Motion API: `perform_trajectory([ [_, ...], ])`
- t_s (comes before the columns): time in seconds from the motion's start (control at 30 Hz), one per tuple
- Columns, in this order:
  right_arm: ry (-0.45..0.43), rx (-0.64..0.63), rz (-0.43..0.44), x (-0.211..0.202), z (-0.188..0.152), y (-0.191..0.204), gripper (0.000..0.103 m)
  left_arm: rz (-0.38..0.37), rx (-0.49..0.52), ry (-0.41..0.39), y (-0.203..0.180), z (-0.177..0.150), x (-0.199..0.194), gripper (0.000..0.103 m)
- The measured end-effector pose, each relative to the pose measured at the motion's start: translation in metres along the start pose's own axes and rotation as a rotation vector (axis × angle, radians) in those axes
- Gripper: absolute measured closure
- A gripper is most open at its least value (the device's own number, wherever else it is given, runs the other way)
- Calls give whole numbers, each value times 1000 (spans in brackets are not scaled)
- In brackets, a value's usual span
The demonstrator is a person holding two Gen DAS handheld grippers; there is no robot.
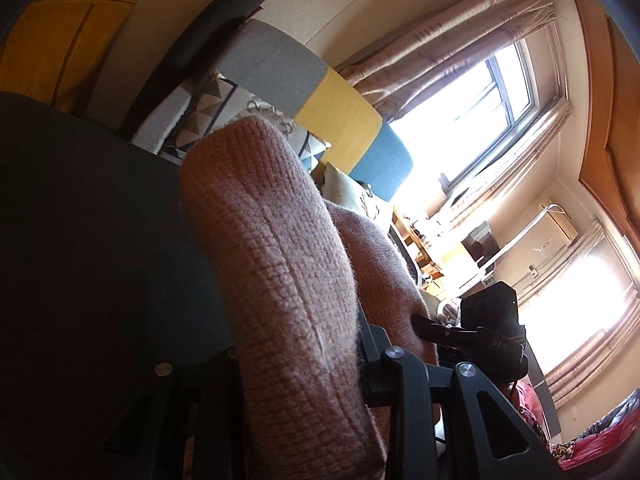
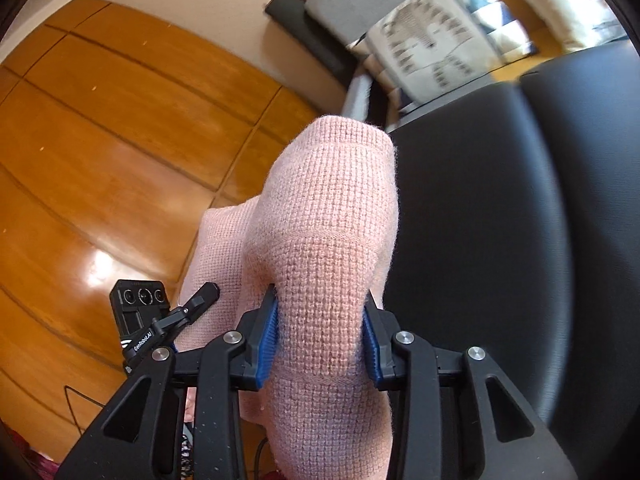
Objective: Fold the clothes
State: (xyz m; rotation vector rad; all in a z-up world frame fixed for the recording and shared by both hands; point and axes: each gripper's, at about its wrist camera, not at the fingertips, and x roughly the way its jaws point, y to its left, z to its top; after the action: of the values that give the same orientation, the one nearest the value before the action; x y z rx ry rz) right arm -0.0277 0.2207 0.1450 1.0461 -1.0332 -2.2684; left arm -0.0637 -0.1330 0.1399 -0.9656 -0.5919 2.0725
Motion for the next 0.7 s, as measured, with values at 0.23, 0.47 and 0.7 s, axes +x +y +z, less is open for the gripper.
perform_trajectory([
  [0.23,153,-85,81,91,15,60,65,139,-76,-157,54,-1,-85,73],
  [0.47,331,-195,134,225,20,141,65,285,-167,-325,123,-9,-171,73],
  [0.7,490,-273,148,370,16,215,65,438,-235,-464,202,8,-225,73],
])
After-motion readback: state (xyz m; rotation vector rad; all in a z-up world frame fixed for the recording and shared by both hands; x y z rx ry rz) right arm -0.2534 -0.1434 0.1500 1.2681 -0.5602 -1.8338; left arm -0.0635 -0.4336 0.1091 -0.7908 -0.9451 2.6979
